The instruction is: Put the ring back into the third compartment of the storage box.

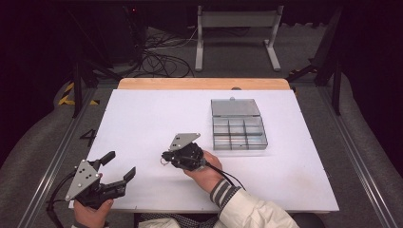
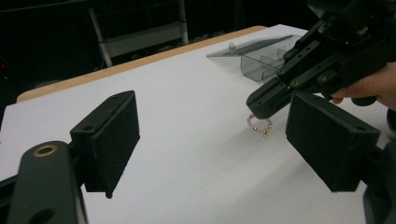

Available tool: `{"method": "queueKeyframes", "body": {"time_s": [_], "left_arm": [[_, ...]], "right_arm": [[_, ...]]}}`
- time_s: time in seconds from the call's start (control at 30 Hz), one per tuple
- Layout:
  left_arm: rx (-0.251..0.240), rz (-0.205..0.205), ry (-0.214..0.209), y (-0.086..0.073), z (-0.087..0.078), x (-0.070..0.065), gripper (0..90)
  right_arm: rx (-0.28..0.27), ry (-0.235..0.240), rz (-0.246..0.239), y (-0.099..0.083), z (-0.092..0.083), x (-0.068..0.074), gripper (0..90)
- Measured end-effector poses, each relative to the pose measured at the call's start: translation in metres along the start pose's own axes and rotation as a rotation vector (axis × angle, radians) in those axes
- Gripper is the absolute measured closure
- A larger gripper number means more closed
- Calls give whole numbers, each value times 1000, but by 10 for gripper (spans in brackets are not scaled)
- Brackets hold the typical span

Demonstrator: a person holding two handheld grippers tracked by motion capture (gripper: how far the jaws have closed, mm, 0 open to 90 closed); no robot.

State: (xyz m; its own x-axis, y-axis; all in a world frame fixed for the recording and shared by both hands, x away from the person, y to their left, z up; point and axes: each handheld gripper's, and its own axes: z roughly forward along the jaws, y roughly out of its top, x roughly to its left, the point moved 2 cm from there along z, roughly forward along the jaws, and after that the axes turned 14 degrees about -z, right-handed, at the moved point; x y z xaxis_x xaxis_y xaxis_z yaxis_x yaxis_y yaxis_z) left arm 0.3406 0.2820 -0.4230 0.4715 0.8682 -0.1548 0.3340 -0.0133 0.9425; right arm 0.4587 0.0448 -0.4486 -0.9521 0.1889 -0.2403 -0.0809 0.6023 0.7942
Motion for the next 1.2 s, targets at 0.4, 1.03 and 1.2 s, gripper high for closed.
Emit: {"method": "queueKeyframes", "body": {"time_s": [0.4, 1.03, 1.2], "left_arm": [[4, 5, 1, -1, 1, -2, 182], [2, 10, 2, 0, 1, -2, 182], [2, 9, 2, 0, 2, -2, 182]], "right_arm": [[6, -55, 16, -3, -31, -21, 872], [23, -152, 64, -19, -75, -52, 871], [32, -179, 75, -24, -85, -60, 871]]}}
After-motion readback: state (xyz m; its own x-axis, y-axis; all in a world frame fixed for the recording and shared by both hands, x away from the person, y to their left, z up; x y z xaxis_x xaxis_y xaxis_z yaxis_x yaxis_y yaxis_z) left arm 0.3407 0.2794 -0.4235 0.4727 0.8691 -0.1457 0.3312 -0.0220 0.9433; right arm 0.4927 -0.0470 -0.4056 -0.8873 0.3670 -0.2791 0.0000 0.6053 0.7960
